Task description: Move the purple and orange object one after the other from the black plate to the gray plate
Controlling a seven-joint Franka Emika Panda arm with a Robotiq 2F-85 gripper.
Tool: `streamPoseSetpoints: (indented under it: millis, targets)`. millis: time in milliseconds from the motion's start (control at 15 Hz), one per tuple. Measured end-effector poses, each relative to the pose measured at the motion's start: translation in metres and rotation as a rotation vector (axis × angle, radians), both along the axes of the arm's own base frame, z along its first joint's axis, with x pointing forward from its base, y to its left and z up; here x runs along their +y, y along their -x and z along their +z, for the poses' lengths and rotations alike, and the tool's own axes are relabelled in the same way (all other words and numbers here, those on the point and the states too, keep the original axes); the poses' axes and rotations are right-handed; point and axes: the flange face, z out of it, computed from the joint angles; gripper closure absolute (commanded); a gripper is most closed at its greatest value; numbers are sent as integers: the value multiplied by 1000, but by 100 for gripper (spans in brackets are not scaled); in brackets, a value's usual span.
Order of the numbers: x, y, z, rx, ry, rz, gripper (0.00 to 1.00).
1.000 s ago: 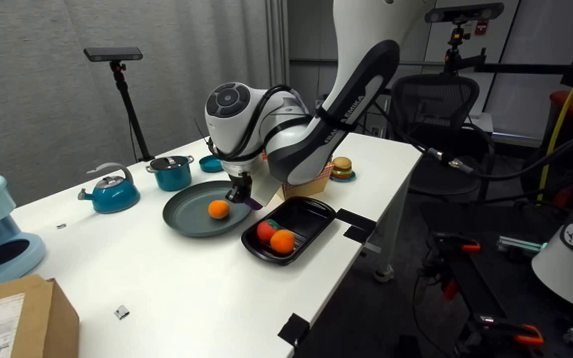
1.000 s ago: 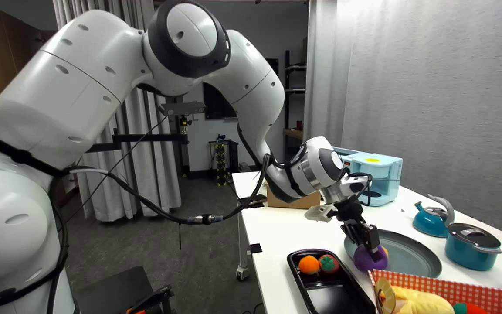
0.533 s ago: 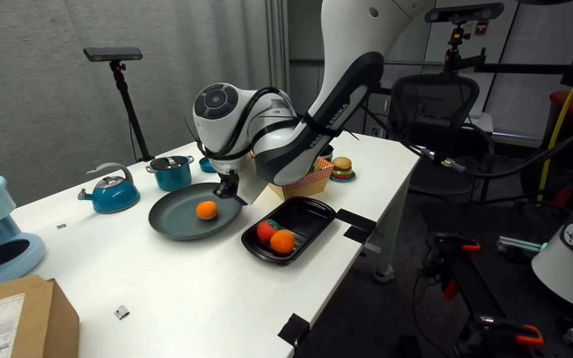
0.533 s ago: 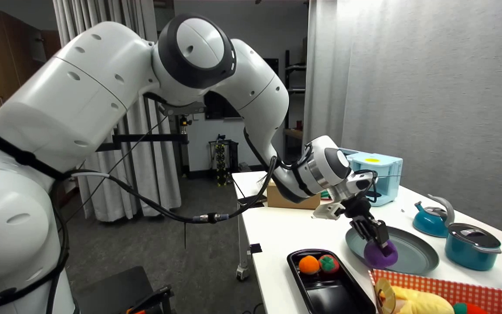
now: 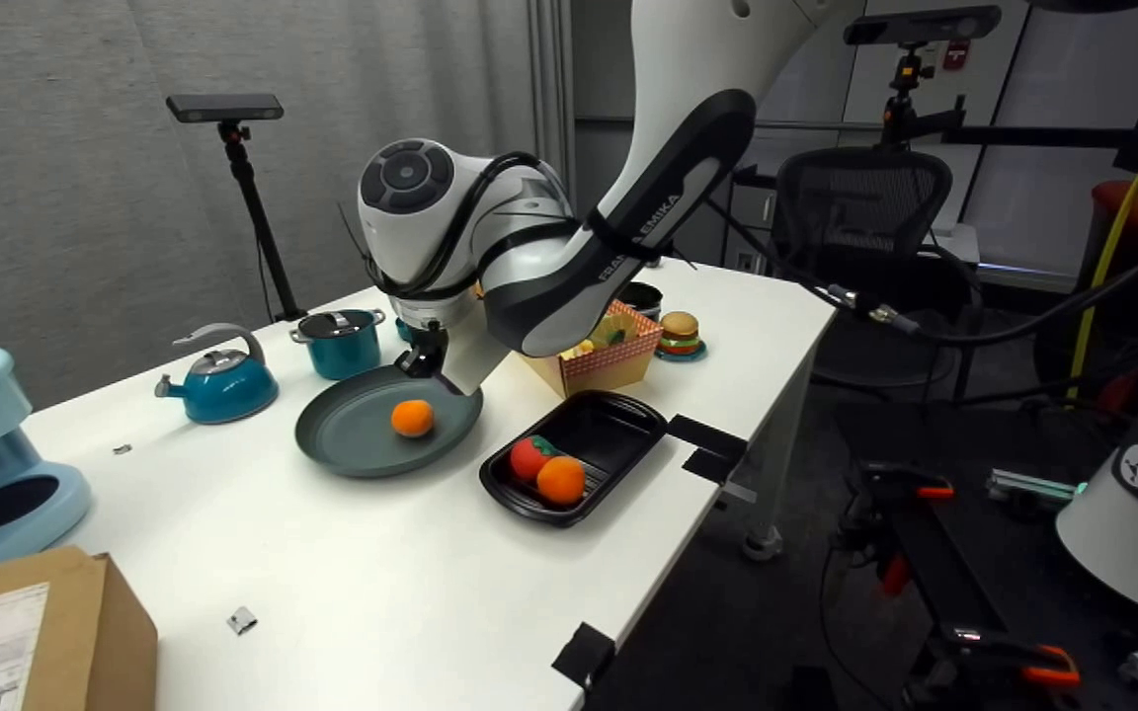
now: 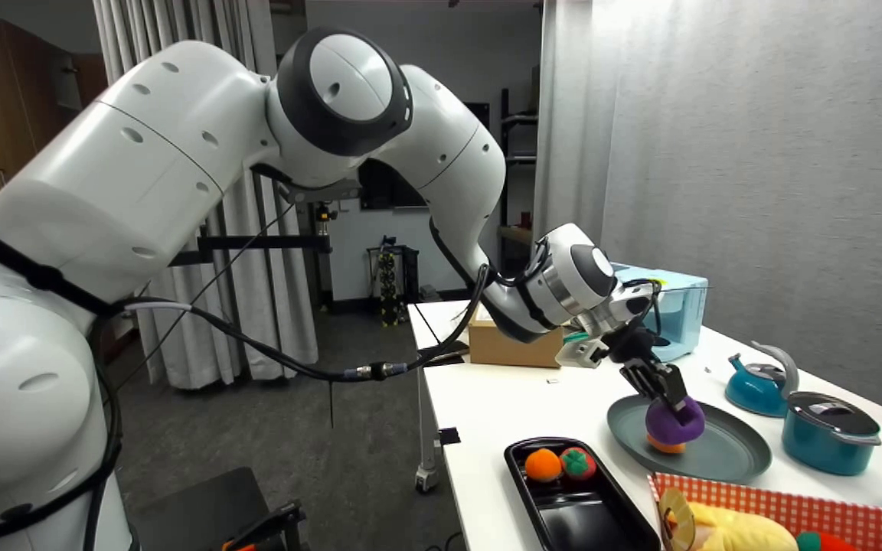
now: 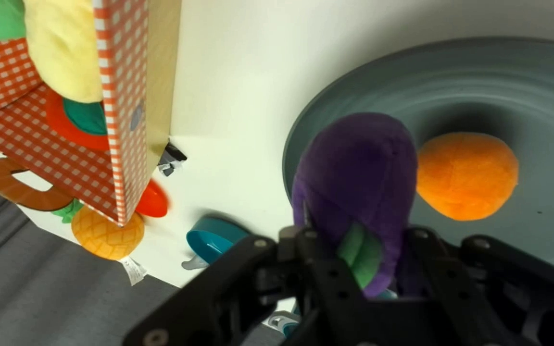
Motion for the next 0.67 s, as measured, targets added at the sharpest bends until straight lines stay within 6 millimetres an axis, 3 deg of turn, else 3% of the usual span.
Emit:
streamPoseSetpoints:
  millis: [467,667]
  targets:
    - [9,13,-59,89,0,13,93]
    - [16,13,-65,100,4,29,93]
